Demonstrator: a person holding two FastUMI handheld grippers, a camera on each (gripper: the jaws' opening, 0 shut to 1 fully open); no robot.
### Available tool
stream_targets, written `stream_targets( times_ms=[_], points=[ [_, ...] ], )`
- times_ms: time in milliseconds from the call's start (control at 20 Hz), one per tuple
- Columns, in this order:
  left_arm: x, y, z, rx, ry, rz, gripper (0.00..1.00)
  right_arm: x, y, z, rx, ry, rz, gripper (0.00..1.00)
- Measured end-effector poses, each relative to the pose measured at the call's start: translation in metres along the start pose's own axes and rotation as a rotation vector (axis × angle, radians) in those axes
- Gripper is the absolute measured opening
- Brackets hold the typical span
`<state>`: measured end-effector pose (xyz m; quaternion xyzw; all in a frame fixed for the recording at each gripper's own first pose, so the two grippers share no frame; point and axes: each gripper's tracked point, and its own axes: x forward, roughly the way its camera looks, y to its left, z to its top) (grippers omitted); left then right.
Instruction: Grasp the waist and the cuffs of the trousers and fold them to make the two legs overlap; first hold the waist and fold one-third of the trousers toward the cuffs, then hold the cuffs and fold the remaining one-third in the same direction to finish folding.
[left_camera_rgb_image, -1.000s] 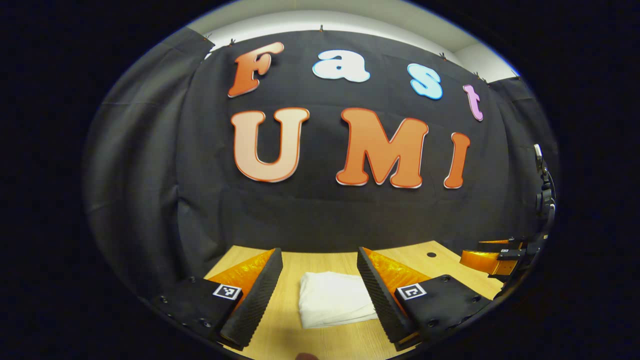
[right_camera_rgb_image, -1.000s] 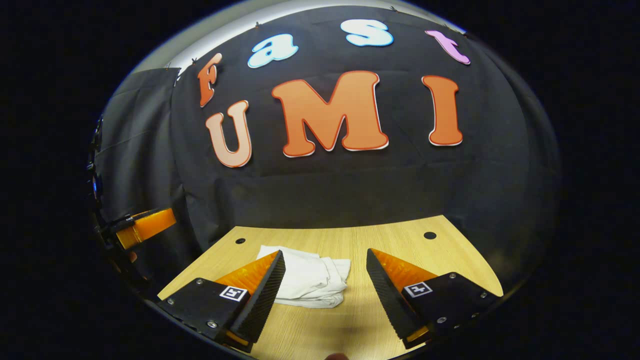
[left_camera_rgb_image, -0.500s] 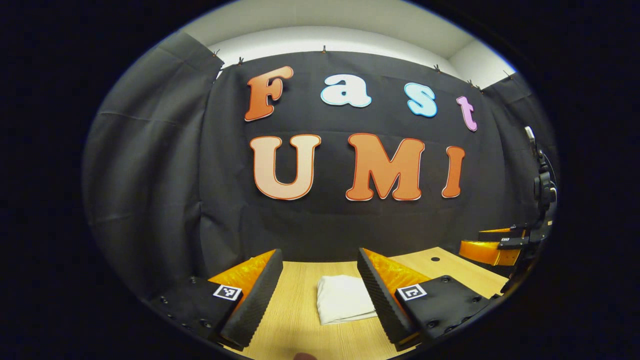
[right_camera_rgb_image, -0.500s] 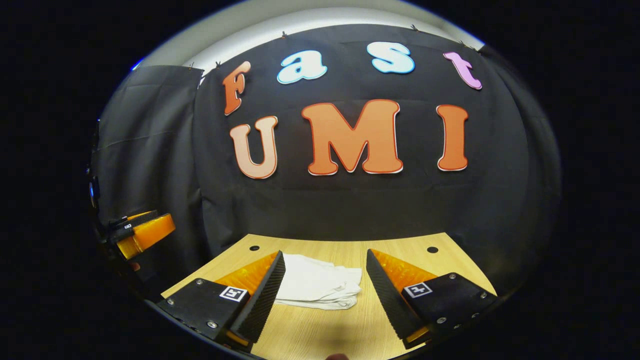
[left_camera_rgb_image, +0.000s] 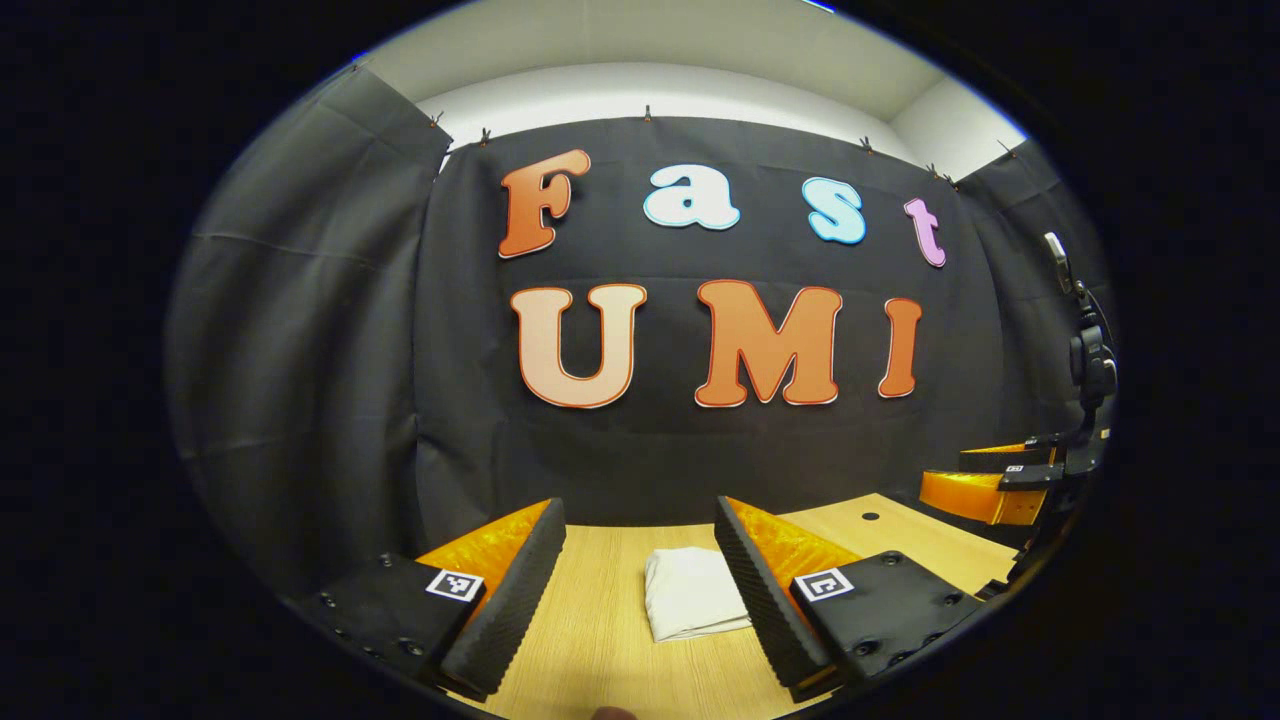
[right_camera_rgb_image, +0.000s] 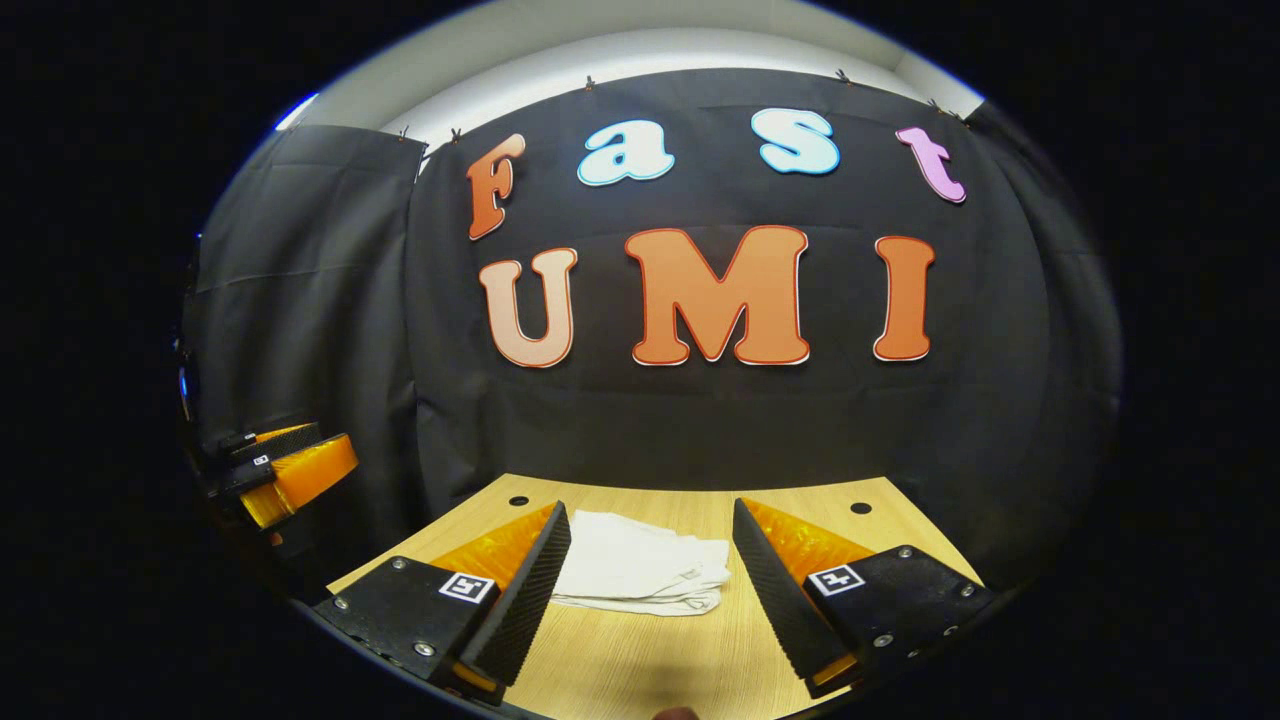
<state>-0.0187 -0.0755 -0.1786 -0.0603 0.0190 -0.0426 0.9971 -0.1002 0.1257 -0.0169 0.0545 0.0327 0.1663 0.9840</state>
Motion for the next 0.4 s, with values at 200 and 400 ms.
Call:
stream_targets(
  times_ms=[200,400],
  points=[
    [-0.008,0.002,0.0,-0.018,0.009,0.008,0.99,-0.01,-0.007,0.0,0.018,-0.006,-0.002,0.98],
    [-0.017,0.004,0.0,-0.012,0.003,0.018,0.96,-0.017,-0.024,0.0,-0.005,-0.022,-0.035,0.98]
  ],
)
